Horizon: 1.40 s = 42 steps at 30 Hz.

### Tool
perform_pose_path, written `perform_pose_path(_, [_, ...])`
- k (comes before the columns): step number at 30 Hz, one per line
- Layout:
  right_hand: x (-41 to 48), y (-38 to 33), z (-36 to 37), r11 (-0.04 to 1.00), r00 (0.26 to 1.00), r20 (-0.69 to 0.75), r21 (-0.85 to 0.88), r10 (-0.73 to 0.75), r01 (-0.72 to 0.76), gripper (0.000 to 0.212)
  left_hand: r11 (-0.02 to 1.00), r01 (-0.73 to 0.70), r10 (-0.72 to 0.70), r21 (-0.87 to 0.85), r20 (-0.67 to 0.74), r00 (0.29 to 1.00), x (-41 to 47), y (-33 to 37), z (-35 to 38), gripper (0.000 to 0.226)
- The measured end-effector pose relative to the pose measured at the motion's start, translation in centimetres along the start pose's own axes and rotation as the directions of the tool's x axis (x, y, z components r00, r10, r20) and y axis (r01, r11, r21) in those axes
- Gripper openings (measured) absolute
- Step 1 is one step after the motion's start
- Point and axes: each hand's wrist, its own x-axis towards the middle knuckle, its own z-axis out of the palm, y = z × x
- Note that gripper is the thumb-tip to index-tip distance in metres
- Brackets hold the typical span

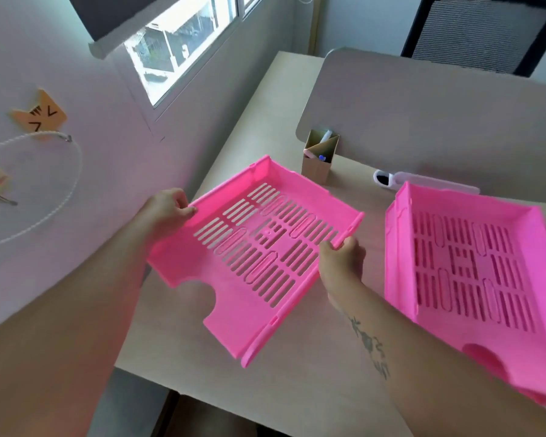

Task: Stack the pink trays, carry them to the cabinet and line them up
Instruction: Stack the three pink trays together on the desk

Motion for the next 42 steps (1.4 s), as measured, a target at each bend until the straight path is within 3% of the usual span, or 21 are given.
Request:
perform_pose_path(5, [1.9,-1.6,-5.9,0.997,0.997,-0.003,0.004,-0.077,0.077,0.018,0.996,-0.083,0.083,0.01,0.032,0.996,-3.6,5.1,-1.0,0.027])
perform_pose_path(11, [5.4,-0.4,-17.1,0.974,0.977,-0.055,0.087,-0.205,0.21,0.016,0.976,-0.217,0.217,0.005,0.018,0.976,-9.5,13.8,2.6,0.034])
perform_pose_path(16, [8.8,2.5,-26.5,0.967,0.972,-0.042,0.099,-0.231,0.234,0.023,0.977,-0.214,0.214,-0.006,0.017,0.977,-14.6,22.0,8.6,0.02])
perform_pose_path(21, [12.5,6.0,-32.7,0.975,0.978,0.002,0.084,-0.209,0.208,0.026,0.979,-0.189,0.19,-0.081,0.014,0.982,-18.8,27.4,14.5,0.024])
perform_pose_path(27, [14.8,8.7,-34.9,0.986,0.984,0.114,0.11,-0.137,0.125,0.02,0.985,-0.15,0.146,-0.086,-0.05,0.988,-21.3,29.2,18.8,0.025])
perform_pose_path(31, [15.6,9.9,-35.2,0.994,0.989,0.123,0.072,-0.087,0.079,0.027,0.984,-0.162,0.16,-0.072,-0.036,0.986,-22.3,29.5,20.6,0.025])
perform_pose_path(42, [16.7,10.1,-34.8,0.992,0.983,0.136,0.039,-0.121,0.117,0.034,0.986,-0.14,0.135,-0.089,-0.06,0.989,-21.9,30.1,20.6,0.025])
